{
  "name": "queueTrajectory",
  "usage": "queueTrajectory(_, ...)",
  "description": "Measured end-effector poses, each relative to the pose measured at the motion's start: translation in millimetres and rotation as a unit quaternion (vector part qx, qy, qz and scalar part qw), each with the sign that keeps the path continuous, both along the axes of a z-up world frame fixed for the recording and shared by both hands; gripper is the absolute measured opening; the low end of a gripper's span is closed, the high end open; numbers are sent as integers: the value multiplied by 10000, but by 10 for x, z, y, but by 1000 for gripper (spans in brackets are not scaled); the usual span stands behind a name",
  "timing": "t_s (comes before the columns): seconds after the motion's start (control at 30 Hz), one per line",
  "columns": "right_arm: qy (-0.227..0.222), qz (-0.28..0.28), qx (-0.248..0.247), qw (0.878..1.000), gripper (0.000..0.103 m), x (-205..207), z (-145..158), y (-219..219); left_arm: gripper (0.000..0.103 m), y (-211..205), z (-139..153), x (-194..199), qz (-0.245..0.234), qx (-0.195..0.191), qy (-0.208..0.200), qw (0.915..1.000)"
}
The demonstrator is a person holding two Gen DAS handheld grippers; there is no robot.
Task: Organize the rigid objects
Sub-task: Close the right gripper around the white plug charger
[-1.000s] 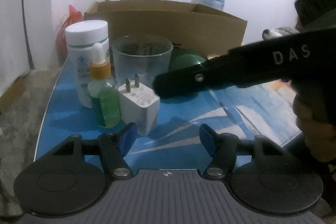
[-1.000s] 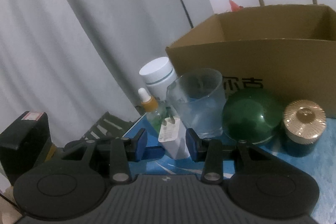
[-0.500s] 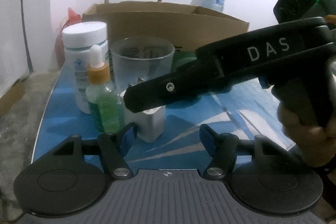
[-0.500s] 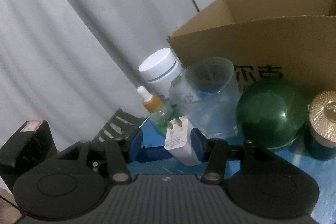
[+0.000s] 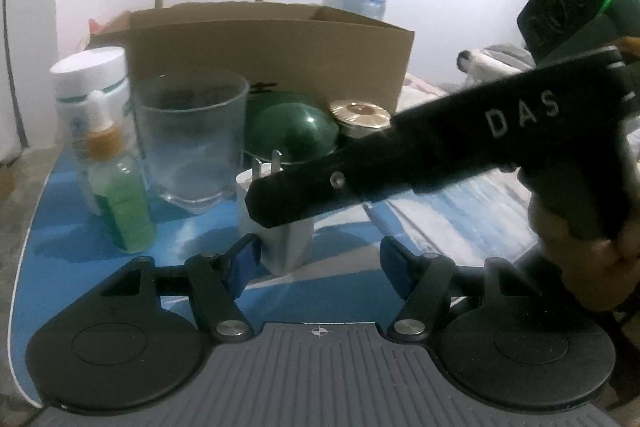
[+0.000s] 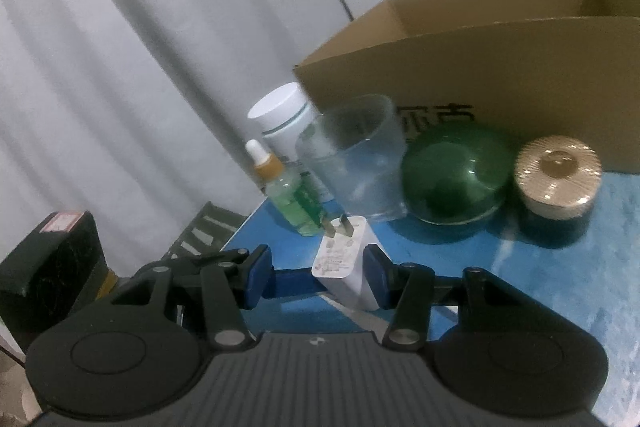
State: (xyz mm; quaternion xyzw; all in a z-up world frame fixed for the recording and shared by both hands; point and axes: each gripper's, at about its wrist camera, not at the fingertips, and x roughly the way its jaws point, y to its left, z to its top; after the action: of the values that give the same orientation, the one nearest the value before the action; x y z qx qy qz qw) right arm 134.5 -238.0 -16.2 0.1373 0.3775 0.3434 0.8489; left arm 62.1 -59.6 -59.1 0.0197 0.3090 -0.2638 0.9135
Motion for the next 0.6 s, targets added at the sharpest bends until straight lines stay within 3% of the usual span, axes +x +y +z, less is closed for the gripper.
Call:
queueTrajectory(0.23,-30,-83,-298,9995,54,8,-35,67,65,-43,-35,8,203,470,-327,9982)
queueTrajectory(0.6,87,-151,-430,9989,47,80,-74,127,63,-38,-102,101,229,565,-414,9973)
